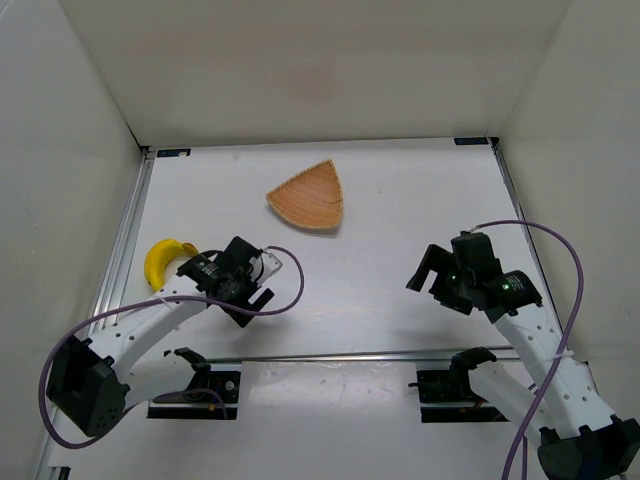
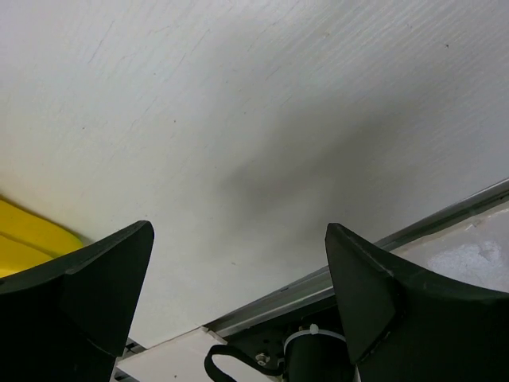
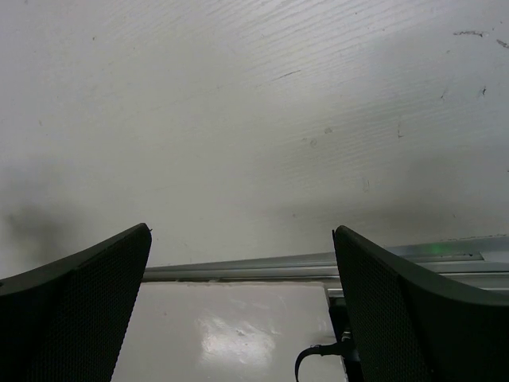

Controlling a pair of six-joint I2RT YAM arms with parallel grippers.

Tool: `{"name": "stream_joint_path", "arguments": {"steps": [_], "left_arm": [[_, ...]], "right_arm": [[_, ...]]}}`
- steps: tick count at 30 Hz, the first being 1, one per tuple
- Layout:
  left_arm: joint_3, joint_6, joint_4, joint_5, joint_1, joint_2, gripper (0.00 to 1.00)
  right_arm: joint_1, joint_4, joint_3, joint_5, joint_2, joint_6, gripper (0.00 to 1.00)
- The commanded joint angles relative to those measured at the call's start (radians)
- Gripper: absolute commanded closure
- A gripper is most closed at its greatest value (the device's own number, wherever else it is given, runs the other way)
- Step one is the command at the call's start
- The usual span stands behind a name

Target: Place and organize the fake fruits in the fruit bowl

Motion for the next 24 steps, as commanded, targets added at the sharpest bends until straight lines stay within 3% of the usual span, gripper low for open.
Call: {"name": "stream_joint_path", "arguments": {"steps": [1, 5, 7, 8, 11, 16, 17, 20, 24], "left_arm": [[-0.014, -0.019, 0.020, -0.035, 0.012, -0.029, 0.00], [-0.003, -0.041, 0.030, -0.108, 0.012, -0.029, 0.00], [-0.003, -0.050, 0.085, -0.232, 0.027, -0.029, 0.00], [-0.003, -0.050, 0.111, -0.368, 0.063, -0.029, 0.00], [-0.013, -0.015, 0.235, -0.490, 0.179, -0.003, 0.00], [0.153, -0.002, 0.270, -0.394, 0.464, 0.184, 0.00], [0.179, -0.003, 0.270, -0.382, 0.535, 0.249, 0.00], [0.273, -0.003, 0.270, -0.360, 0.610, 0.319, 0.00], [0.368, -0.003, 0.226, -0.350, 0.736, 0.420, 0.00]], "right_arm": [[0.006, -0.007, -0.006, 0.009, -0.013, 0.008, 0.00], [0.006, -0.016, -0.006, 0.018, -0.013, 0.008, 0.00], [0.006, -0.016, -0.006, 0.018, -0.013, -0.001, 0.00], [0.006, -0.016, -0.006, 0.018, -0.013, -0.001, 0.00], [0.006, -0.016, 0.003, 0.027, -0.003, -0.010, 0.00], [0.006, -0.005, 0.064, 0.047, 0.066, -0.085, 0.00], [0.006, -0.018, 0.145, 0.072, 0.120, -0.107, 0.00], [0.006, -0.039, 0.311, 0.141, 0.229, -0.203, 0.00], [0.006, -0.062, 0.552, 0.115, 0.437, -0.259, 0.00]]}}
